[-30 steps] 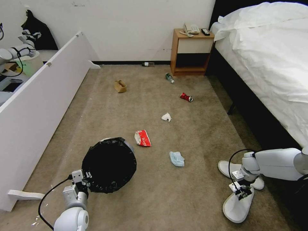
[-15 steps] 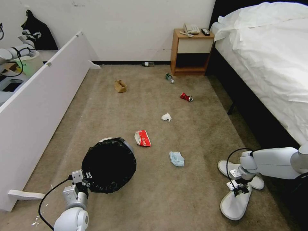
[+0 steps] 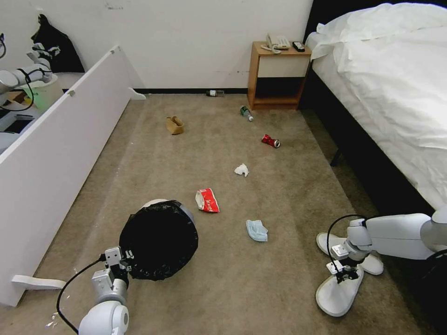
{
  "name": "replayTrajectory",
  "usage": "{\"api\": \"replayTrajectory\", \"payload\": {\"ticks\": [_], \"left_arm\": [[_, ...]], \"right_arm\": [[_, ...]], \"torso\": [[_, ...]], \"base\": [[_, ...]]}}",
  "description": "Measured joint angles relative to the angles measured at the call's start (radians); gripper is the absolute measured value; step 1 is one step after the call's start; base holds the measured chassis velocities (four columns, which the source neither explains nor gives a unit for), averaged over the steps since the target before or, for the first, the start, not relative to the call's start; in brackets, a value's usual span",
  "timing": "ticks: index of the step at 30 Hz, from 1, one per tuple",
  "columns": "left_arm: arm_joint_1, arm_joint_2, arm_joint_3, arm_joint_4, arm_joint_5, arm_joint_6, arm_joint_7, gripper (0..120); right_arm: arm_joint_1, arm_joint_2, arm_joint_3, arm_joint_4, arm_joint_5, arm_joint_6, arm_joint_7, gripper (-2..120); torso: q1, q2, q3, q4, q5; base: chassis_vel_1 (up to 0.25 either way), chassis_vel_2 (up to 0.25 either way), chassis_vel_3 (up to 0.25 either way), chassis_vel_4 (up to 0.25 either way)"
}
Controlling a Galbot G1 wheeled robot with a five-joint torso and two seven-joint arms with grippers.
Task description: Pick up the trash bin and place the garbage on the floor into it.
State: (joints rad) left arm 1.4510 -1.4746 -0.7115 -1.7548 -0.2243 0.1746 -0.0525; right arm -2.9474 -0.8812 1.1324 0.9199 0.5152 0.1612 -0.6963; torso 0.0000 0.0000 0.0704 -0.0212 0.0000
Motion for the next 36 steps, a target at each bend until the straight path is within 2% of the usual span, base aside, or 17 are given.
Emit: {"api": "replayTrajectory", "payload": {"ticks": [11, 20, 36], "left_arm": [[-0.027, 0.011, 0.013, 0.012, -0.002, 0.013, 0.0, 0], [-0.043, 0.04, 0.027, 0.041, -0.007, 0.016, 0.009, 0], [-0.061, 0.063, 0.042, 0.074, -0.012, 0.022, 0.03, 0]], "right_arm": [[0.005, 0.024, 0.022, 0.056, 0.013, 0.001, 0.014, 0], [0.033, 0.045, 0.027, 0.099, 0.029, 0.004, 0.028, 0], [0.152, 0.142, 0.012, 0.262, 0.046, -0.005, 0.068, 0]], "torso": [[0.0, 0.0, 0.0, -0.0001, 0.0], [0.0, 0.0, 0.0, 0.0002, 0.0001], [0.0, 0.0, 0.0, 0.0, -0.0001]], "base": [[0.0, 0.0, 0.0, 0.0], [0.0, 0.0, 0.0, 0.0], [0.0, 0.0, 0.0, 0.0]]}}
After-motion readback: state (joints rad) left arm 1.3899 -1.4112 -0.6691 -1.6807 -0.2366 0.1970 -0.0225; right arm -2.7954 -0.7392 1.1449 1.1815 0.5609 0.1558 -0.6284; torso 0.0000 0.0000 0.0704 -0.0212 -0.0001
